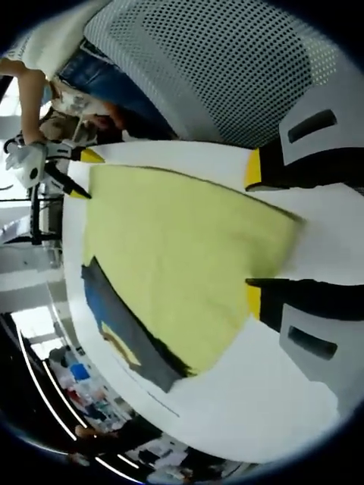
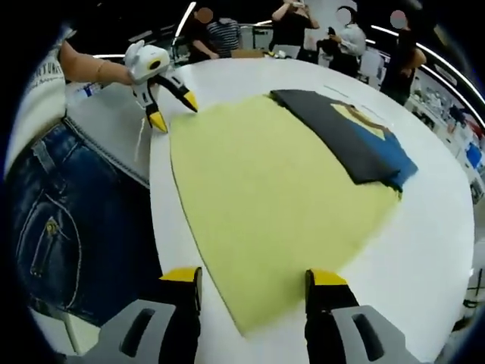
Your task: Fold the garment on the visible template until the final outline fits inside the template.
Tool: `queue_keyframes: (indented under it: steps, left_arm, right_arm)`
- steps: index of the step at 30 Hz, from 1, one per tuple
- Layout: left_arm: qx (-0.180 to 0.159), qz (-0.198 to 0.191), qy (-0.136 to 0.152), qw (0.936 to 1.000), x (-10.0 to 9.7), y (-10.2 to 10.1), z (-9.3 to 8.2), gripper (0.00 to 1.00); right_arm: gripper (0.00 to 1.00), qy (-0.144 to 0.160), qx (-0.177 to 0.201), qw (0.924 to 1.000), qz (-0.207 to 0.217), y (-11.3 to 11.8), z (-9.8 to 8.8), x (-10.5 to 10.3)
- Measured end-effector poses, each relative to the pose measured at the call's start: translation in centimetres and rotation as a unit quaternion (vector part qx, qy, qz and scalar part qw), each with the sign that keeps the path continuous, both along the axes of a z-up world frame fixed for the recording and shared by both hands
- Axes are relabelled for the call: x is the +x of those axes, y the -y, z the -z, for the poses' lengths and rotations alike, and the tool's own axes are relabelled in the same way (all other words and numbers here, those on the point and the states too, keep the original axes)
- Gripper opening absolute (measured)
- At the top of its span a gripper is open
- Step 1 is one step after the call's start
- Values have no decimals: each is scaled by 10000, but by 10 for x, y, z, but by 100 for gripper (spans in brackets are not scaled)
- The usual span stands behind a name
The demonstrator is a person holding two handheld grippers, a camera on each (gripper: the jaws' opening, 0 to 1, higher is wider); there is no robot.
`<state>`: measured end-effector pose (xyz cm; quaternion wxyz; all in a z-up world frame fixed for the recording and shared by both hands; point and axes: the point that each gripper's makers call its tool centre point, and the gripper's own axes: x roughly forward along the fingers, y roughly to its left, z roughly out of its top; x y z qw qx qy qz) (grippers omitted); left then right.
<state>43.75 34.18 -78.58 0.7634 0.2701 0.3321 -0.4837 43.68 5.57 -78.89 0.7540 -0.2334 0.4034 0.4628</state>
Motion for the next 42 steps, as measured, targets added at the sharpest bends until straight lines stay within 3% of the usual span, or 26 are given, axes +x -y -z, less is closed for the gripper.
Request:
queue_keyframes:
  steps: [4, 13, 17, 20, 22, 28, 35, 42]
  left_arm:
    - [67, 80, 134, 9999, 2, 1, -2, 40]
    - [340, 415, 220, 9983, -1, 6, -1, 27]
    - [453, 455, 234, 9977, 0, 7, -1, 25]
    - [604, 483, 358, 9964, 4, 4, -1, 17]
    - [754, 528, 482, 9946, 7, 1, -1, 10]
    - [935, 642, 611, 9917, 8, -1, -3, 5]
    - [715, 401, 527, 9952, 11, -2, -17, 0]
    - [645, 395, 494, 9959, 9, -2, -24, 0]
  right_arm:
    - [47, 172, -255, 9991, -297, 6, 2, -1]
    - [40, 74, -383, 9983, -434, 9, 1, -4]
    - [31, 57, -465, 9977, -496, 11, 0, -2]
    - [17, -11, -484, 9971, -586, 10, 0, -4]
    - [12, 79, -533, 9964, -647, 11, 0, -2]
    - [1, 199, -638, 9957, -637, 14, 0, 6]
    - [0, 153, -656, 9957, -643, 14, -6, 7]
    - [0, 204, -607, 9961, -599, 13, -19, 7]
